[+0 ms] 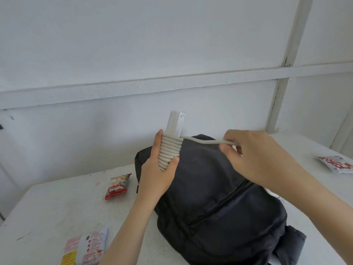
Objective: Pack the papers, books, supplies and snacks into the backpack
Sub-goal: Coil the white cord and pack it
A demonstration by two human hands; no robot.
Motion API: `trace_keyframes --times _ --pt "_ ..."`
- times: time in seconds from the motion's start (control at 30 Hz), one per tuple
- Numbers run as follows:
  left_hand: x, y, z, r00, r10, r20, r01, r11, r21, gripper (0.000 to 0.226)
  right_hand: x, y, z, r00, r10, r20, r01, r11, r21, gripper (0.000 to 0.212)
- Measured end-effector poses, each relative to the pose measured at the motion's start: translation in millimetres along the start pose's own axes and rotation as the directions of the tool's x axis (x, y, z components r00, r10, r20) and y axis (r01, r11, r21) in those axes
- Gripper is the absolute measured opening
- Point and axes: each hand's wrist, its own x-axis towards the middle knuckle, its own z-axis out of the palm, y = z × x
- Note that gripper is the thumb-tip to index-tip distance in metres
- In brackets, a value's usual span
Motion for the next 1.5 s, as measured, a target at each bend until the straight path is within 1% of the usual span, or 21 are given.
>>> trace_keyframes --times 0.07,0.17,0.33,0.47,0.53,0.6,0.67,0.7,0.77,0.87,0.93,1.0,1.07,1.13,1.17,1.2,1.23,1.27,1.3,1.37,1.5 --pt "3.0 4.5 0.8 1.000 0.005 0.012 -0.006 1.000 0.008 0.073 0.5 -3.3 -1.5 0.994 -0.105 -0.043 0.098 0.984 -0.147 0.025" --pt "5.7 12.7 0.6 0.998 0.039 0.044 -0.040 0.999 0.019 0.073 5.4 -9.6 -5.6 0.930 -0.353 -0.104 0.287 0.872 -0.396 0.029" --pt "9.8 23.3 -0.3 0.978 0.131 0.162 -0.142 0.988 0.055 0.077 18.1 -20.8 -21.7 0.796 -0.596 -0.105 0.469 0.717 -0.516 0.023" --pt "5.2 27.5 -7.7 0.924 0.224 0.311 -0.266 0.959 0.097 0.082 37.1 -27.4 -39.3 0.796 -0.602 -0.061 0.496 0.707 -0.505 0.020" --pt "-4.1 27.2 -8.3 0.882 0.291 0.370 -0.317 0.948 0.011 0.086 48.0 -32.5 -45.4 0.830 -0.558 -0.026 0.489 0.748 -0.448 0.019" --pt "-14.8 29.2 -6.6 0.867 0.335 0.370 -0.329 0.941 -0.080 0.086 63.5 -31.5 -47.6 0.872 -0.489 -0.007 0.459 0.822 -0.337 0.010" --pt "-23.5 34.0 -4.0 0.869 0.374 0.324 -0.341 0.927 -0.156 0.089 77.7 -22.9 -51.1 0.912 -0.404 0.063 0.409 0.907 -0.101 0.005" --pt "-27.5 37.1 -3.9 0.874 0.390 0.292 -0.346 0.919 -0.191 0.093 84.2 -17.1 -52.6 0.915 -0.381 0.133 0.371 0.924 0.094 0.007" --pt "-33.9 42.2 -6.9 0.887 0.396 0.237 -0.331 0.904 -0.271 0.100 90.8 -5.6 -53.6 0.899 -0.366 0.242 0.250 0.880 0.404 0.011" --pt "-41.1 50.6 -12.6 0.903 0.389 0.182 -0.310 0.883 -0.353 0.105 87.8 9.0 -43.1 0.853 -0.354 0.383 0.059 0.795 0.604 0.022" --pt "-44.5 55.3 -13.5 0.916 0.370 0.156 -0.274 0.859 -0.433 0.105 80.6 16.4 -27.2 0.838 -0.388 0.384 0.036 0.742 0.670 0.026" --pt "-47.6 56.6 -12.2 0.929 0.342 0.143 -0.223 0.825 -0.520 0.099 74.2 20.2 -8.5 0.876 -0.310 0.369 -0.057 0.695 0.717 0.022" --pt "-49.6 57.3 -10.8 0.943 0.310 0.120 -0.183 0.785 -0.592 0.098 69.7 25.1 9.3 0.882 -0.276 0.382 -0.142 0.617 0.774 0.038" --pt "-48.1 55.2 -10.3 0.956 0.281 0.079 -0.168 0.750 -0.640 0.096 63.4 22.6 15.2 0.851 -0.304 0.428 -0.224 0.527 0.820 0.021" --pt "-47.0 54.3 -10.3 0.961 0.268 0.060 -0.166 0.740 -0.652 0.095 62.1 28.7 17.3 0.824 -0.344 0.450 -0.241 0.505 0.829 0.037" --pt "-45.7 53.4 -10.2 0.965 0.257 0.049 -0.161 0.732 -0.661 0.095 60.5 29.9 15.9 0.806 -0.361 0.469 -0.278 0.468 0.839 0.037" --pt "-45.0 52.8 -9.8 0.968 0.247 0.046 -0.154 0.729 -0.667 0.095 58.6 33.8 16.9 0.778 -0.408 0.479 -0.301 0.428 0.853 0.020" --pt "-44.7 52.2 -9.0 0.970 0.237 0.046 -0.146 0.727 -0.671 0.095 56.9 33.1 14.8 0.781 -0.426 0.457 -0.300 0.386 0.872 0.020" --pt "-44.5 51.8 -7.9 0.973 0.228 0.046 -0.139 0.728 -0.671 0.095 54.7 35.3 16.3 0.768 -0.458 0.447 -0.307 0.350 0.885 0.037" --pt "-44.2 50.7 -4.7 0.976 0.212 0.050 -0.124 0.730 -0.672 0.095 50.0 32.2 20.0 0.798 -0.404 0.447 -0.332 0.324 0.886 0.056" --pt "-41.5 45.7 2.1 0.975 0.202 0.096 -0.087 0.739 -0.669 0.094 45.1 26.3 25.9 0.866 -0.238 0.439 -0.314 0.424 0.849 0.055"
